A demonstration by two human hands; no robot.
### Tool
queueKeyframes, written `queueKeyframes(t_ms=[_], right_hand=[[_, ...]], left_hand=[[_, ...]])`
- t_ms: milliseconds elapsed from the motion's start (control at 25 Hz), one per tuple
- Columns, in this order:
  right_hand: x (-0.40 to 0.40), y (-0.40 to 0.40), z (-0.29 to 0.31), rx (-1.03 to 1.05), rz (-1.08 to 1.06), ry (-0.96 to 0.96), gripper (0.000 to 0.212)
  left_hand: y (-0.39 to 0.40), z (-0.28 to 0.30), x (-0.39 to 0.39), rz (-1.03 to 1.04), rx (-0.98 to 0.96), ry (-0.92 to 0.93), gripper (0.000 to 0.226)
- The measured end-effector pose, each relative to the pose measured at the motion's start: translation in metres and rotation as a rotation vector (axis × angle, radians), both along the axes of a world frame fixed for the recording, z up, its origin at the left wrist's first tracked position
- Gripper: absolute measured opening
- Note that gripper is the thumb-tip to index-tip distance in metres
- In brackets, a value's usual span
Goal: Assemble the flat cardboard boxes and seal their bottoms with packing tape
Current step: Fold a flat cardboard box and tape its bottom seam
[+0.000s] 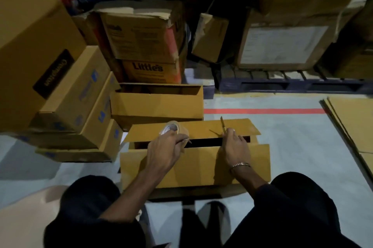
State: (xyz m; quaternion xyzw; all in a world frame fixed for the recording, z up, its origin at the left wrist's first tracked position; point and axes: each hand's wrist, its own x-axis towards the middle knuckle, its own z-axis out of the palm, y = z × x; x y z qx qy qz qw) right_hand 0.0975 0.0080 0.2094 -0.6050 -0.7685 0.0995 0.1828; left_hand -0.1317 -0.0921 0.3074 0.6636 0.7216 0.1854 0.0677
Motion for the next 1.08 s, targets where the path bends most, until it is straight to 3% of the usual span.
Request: queueKeyframes(t_ms=[80,160,280,400,800,1000,1080], right_hand=[[-0.002,0.001,-0.024,-0.029,-0.045,0.001,0.013],[-0.005,0.000,-0.047,-0.129,-0.056,0.006,0.037],[-0.010,0.005,-0.064,-0.223,-0.016,0.013,0.059],[-0.017,0.018,-0.072,-0.271,-0.009,0.019,0.052],[-0.015,0.020,-0.076,-0.207,-0.041,0.206,0.052],[-0.014,0.033,-0.062,-0.289,-0.070,0.377,0.020],[-0.011,0.042,-0.041,-0.321,-0.137,0.414,0.024]], left_hand=[[0.004,-0.013,-0.005,-0.016,-0.006,0.001,0.026],[0.010,-0.020,-0.006,-0.016,0.020,-0.037,0.024],[0.025,-0.027,-0.001,-0.120,-0.045,-0.270,0.023],[0.038,-0.044,0.012,-0.208,-0.228,-0.368,0.025],[0.097,-0.074,0.010,-0.198,-0.502,-0.287,0.028],[0.111,-0.074,0.000,-0.234,-0.540,-0.389,0.027],[0.112,-0.076,0.000,-0.253,-0.537,-0.407,0.028]])
